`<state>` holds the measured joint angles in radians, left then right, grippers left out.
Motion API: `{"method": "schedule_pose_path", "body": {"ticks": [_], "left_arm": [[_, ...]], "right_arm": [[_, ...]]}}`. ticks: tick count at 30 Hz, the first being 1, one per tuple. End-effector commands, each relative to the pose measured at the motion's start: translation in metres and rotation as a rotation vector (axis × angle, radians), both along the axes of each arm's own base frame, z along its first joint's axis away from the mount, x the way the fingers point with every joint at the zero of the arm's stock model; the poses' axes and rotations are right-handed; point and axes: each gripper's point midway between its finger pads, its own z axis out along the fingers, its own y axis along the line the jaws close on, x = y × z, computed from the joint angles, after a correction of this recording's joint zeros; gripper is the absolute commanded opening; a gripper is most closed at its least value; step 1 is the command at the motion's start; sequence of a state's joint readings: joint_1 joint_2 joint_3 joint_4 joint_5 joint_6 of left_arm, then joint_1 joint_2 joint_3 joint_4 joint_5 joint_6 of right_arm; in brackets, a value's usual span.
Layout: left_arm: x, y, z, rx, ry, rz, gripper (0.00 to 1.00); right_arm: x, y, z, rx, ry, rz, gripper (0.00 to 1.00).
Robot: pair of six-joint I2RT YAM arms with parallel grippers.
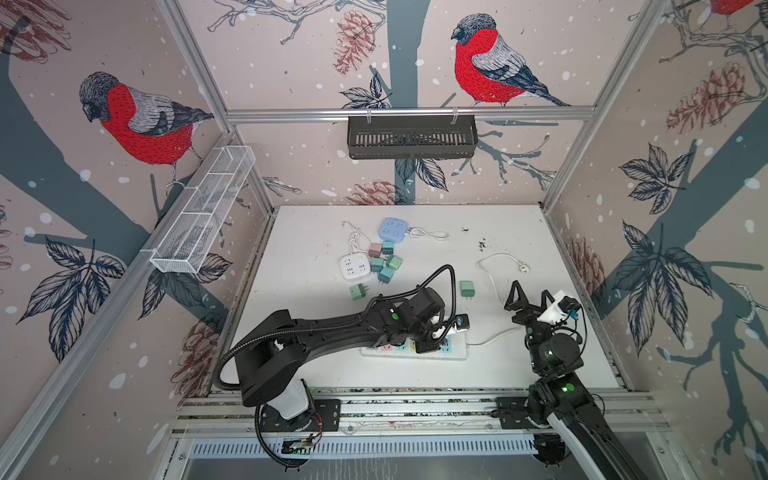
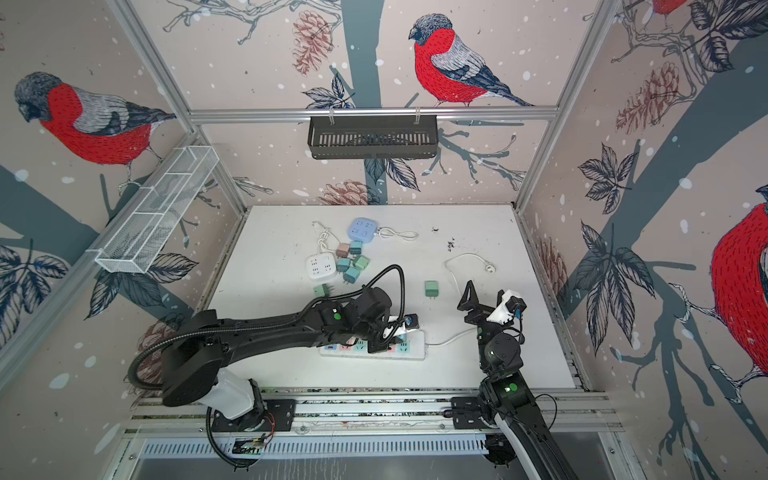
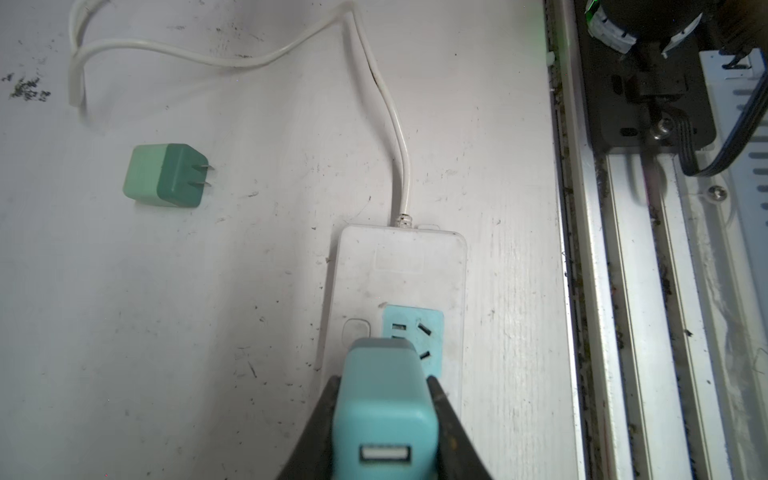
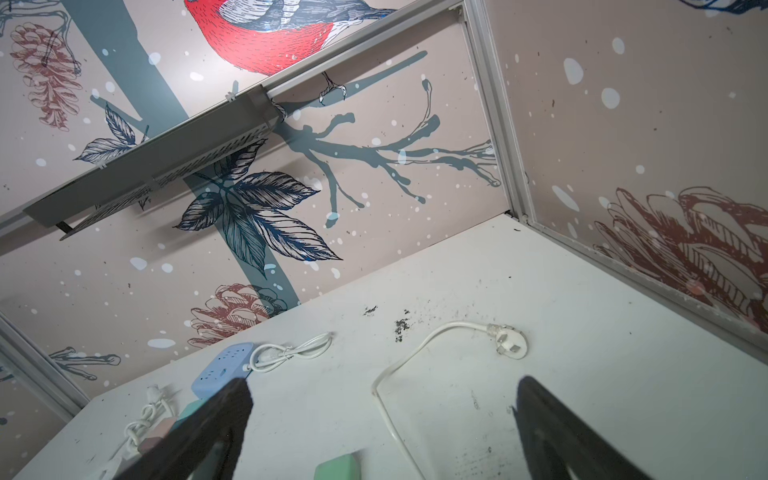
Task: Insert the plug
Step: 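Carry the teal adapter with the left gripper over the power strip's end socket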
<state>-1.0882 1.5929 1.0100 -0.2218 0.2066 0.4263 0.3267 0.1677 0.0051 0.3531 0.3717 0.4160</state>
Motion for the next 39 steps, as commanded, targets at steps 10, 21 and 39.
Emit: {"method": "schedule_pose_path", "body": {"ticks": [10, 21, 39], "left_arm": [[-0.020, -0.011, -0.013, 0.074, 0.026, -0.081, 0.00], [-0.009, -0.009, -0.026, 0.143, 0.001, -0.023, 0.00], [-0.008, -0.009, -0.045, 0.184, 0.013, -0.033, 0.00]], "right_arm": [[0.004, 0.007, -0.020, -0.007, 0.029, 0.039, 1.00], [0.005, 0.009, -0.021, -0.008, 0.034, 0.048, 1.00], [0.005, 0.011, -0.023, -0.010, 0.039, 0.060, 1.00]]}}
